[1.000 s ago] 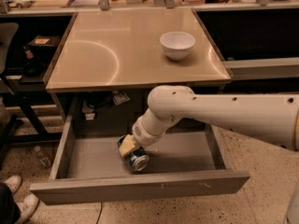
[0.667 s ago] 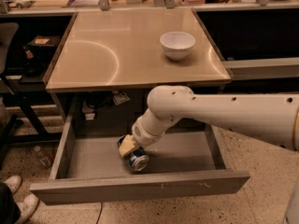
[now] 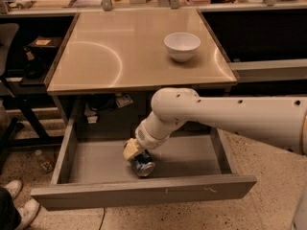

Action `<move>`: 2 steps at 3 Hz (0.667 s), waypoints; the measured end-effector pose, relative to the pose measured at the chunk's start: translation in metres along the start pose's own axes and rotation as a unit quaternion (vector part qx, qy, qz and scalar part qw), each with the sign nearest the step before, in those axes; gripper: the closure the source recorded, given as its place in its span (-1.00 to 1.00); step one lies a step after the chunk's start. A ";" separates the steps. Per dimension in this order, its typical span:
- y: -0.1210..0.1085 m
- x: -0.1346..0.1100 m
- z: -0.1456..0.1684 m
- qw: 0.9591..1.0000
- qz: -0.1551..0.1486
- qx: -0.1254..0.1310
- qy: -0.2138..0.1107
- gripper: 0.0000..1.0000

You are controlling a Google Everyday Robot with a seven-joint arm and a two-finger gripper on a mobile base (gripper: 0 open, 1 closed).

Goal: Place pepsi can into top drawer

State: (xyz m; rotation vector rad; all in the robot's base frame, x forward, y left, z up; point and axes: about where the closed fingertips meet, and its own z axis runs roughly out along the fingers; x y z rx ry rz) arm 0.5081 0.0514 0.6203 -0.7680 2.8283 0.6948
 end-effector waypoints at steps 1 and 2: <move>0.000 0.000 0.000 1.000 0.000 0.000 0.000 -1.00; 0.000 0.000 0.000 1.000 0.000 0.000 0.000 -1.00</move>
Offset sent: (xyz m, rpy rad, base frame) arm 0.0000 0.0000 0.0000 0.0000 0.0000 0.0000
